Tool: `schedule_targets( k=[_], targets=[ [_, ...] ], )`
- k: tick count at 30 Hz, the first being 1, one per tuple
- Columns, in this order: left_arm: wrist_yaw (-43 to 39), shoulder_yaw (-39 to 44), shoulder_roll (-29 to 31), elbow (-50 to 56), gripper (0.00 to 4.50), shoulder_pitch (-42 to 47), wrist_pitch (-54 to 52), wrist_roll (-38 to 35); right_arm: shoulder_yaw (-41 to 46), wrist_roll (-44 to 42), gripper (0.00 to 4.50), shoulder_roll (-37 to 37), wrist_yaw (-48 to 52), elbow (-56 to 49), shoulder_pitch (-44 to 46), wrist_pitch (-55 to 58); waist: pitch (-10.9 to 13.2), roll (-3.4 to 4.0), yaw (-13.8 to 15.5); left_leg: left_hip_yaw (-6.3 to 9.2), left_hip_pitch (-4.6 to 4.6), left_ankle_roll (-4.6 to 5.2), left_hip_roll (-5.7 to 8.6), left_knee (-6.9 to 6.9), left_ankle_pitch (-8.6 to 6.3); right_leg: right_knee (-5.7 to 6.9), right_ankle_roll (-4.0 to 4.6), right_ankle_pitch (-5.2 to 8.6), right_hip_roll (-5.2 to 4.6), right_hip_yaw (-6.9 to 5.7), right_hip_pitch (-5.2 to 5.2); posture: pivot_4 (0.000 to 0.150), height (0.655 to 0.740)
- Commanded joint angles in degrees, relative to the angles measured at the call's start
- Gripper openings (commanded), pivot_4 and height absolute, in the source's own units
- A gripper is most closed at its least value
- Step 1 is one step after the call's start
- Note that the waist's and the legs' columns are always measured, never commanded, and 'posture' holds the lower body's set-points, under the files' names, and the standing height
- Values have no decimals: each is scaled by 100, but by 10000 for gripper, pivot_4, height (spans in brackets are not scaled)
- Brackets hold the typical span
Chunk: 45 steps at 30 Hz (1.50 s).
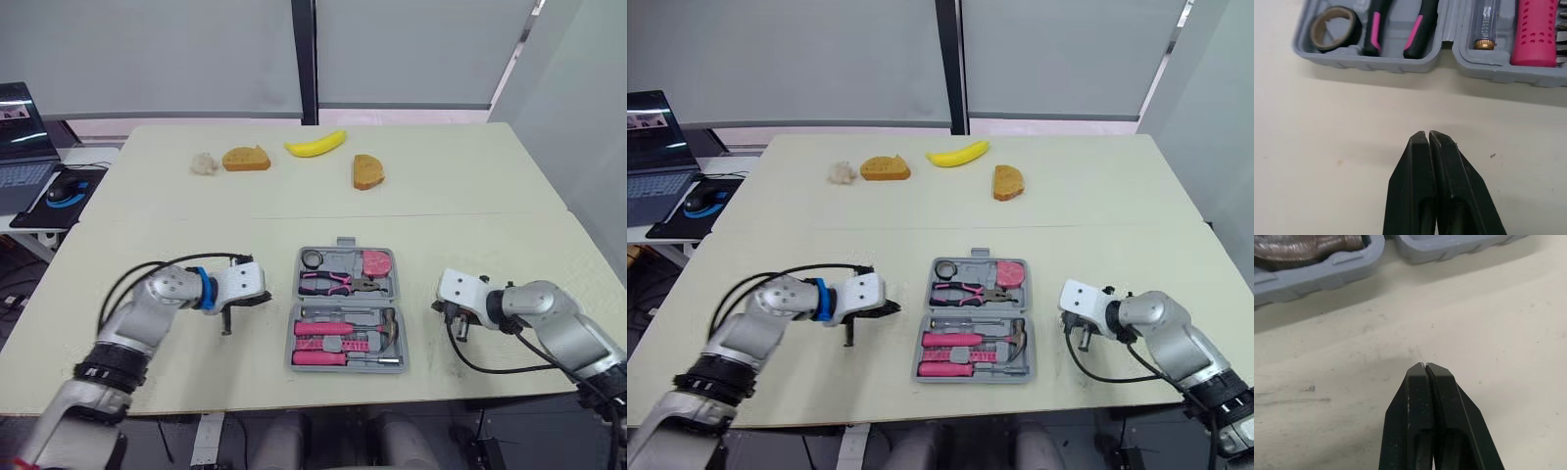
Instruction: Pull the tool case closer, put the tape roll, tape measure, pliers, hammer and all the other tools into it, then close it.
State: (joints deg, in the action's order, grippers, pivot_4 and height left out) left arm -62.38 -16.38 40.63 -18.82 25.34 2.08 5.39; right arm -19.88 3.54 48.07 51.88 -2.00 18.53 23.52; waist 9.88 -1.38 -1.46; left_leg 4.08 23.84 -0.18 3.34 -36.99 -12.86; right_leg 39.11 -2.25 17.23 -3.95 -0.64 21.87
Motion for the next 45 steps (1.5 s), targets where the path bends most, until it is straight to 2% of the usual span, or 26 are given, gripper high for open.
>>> schedule_targets(
  k=[1,13,22,45],
  targets=[
    [148,-48,-147,-153,476,146,162,125,7,163,0,-84,36,98,172,-216,0,0,-1,0,1,0,0,0,0,0,0,0,0,0,1,1500,7400],
    [449,-264,-949,-620,476,467,194,380,-335,527,0,-956,67,717,722,-388,-1,1,3,2,-1,-2,5,-3,1,3,0,-1,0,-2,-1,1500,7400],
    [291,-414,-1327,158,476,190,-418,288,-429,553,0,-1454,157,628,831,-192,-5,1,16,4,-5,-2,7,-5,1,5,-2,-2,0,0,-6,1500,7400],
    [282,-520,-1233,1445,476,-690,-1047,431,-306,528,0,-1307,232,-841,-51,599,-13,12,25,6,-6,-1,8,-2,1,-1,-1,-1,-5,3,-8,1500,7400]
  ],
)
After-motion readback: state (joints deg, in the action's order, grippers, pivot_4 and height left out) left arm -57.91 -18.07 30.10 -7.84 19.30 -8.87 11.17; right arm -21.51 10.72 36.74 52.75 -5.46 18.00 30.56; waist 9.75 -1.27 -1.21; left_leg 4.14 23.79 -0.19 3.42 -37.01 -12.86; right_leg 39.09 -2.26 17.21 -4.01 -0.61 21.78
